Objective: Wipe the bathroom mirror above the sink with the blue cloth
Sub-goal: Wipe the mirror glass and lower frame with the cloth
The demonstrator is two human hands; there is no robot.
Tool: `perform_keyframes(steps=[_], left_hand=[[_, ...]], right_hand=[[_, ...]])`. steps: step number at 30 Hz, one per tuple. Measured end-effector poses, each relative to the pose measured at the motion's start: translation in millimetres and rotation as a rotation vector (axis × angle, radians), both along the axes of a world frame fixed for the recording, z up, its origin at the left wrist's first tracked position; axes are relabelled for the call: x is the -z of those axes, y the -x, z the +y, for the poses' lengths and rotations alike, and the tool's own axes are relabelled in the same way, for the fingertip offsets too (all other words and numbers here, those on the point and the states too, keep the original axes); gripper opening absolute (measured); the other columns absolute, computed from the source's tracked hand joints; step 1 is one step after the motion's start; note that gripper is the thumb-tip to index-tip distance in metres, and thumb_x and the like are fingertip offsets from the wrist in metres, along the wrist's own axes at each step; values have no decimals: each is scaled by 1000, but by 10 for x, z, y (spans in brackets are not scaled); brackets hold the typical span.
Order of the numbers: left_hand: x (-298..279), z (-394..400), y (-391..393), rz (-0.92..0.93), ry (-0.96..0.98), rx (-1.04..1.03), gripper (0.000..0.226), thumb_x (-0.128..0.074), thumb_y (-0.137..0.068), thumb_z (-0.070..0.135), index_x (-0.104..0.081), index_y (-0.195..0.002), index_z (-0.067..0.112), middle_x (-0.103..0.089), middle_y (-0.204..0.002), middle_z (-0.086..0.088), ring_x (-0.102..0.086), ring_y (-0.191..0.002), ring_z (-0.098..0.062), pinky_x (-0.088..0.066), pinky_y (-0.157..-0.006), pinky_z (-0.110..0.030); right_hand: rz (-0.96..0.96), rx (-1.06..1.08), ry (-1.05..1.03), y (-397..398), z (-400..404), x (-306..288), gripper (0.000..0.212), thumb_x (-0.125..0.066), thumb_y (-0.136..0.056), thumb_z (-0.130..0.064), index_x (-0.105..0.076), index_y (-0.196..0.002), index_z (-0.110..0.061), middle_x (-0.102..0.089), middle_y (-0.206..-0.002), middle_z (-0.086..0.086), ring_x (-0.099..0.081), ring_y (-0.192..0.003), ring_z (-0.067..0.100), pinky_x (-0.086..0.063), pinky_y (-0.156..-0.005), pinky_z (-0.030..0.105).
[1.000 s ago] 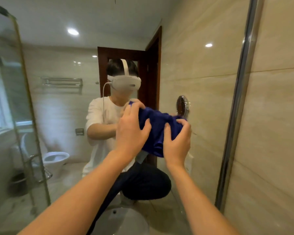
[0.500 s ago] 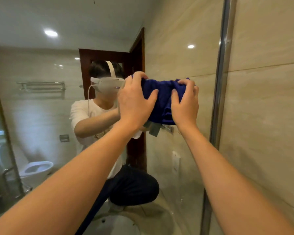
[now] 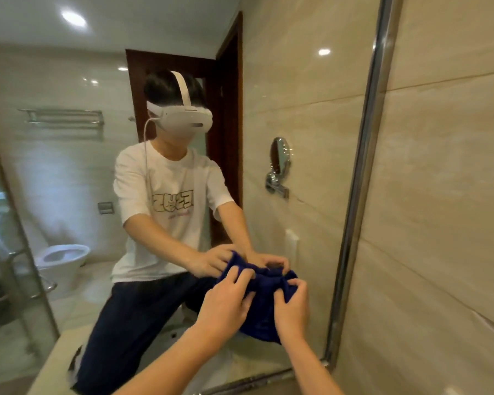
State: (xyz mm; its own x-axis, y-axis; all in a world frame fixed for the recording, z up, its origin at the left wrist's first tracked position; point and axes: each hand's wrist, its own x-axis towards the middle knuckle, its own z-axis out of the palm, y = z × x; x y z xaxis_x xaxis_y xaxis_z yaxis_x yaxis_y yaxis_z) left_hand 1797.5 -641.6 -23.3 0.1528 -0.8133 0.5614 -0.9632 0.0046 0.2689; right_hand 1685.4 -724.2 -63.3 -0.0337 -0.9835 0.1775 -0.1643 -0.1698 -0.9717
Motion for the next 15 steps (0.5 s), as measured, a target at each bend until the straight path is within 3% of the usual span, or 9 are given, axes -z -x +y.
perform_keyframes(steps=[5,10,12,15], left_hand=[[-198,379,-321,137,168,-61,25,-62,-89,29,-53,-111,24,-56,-107,3,-61,-89,-22,-51,-73,-40],[-671,824,-692,262,437,-151,26,-72,-85,15,-56,-104,21,-61,-101,5,-56,-91,-8,-42,-80,-20],[-967,999,-871,264,539,-211,24,-74,-83,12,-59,-102,16,-63,-99,4,-57,-89,-9,-42,-79,-21],[-1523,1261,-1198,258,676,-289,24,-73,-82,10,-60,-103,11,-61,-102,8,-50,-88,-2,-34,-78,-6]], right_hand=[[29,-63,182,-288,344,-365,25,-65,-88,-15,-48,-103,-25,-58,-105,1,-57,-94,25,-40,-76,30],[93,-177,472,-658,658,-1045,22,-64,-88,-18,-51,-105,-21,-54,-109,-3,-54,-97,16,-32,-74,21],[116,-216,558,-870,800,-1420,23,-64,-88,-21,-52,-108,-20,-54,-111,-2,-54,-100,18,-34,-76,26],[95,-270,722,-1218,1052,-2075,29,-65,-88,-25,-51,-113,-18,-55,-114,4,-53,-106,26,-41,-84,36]])
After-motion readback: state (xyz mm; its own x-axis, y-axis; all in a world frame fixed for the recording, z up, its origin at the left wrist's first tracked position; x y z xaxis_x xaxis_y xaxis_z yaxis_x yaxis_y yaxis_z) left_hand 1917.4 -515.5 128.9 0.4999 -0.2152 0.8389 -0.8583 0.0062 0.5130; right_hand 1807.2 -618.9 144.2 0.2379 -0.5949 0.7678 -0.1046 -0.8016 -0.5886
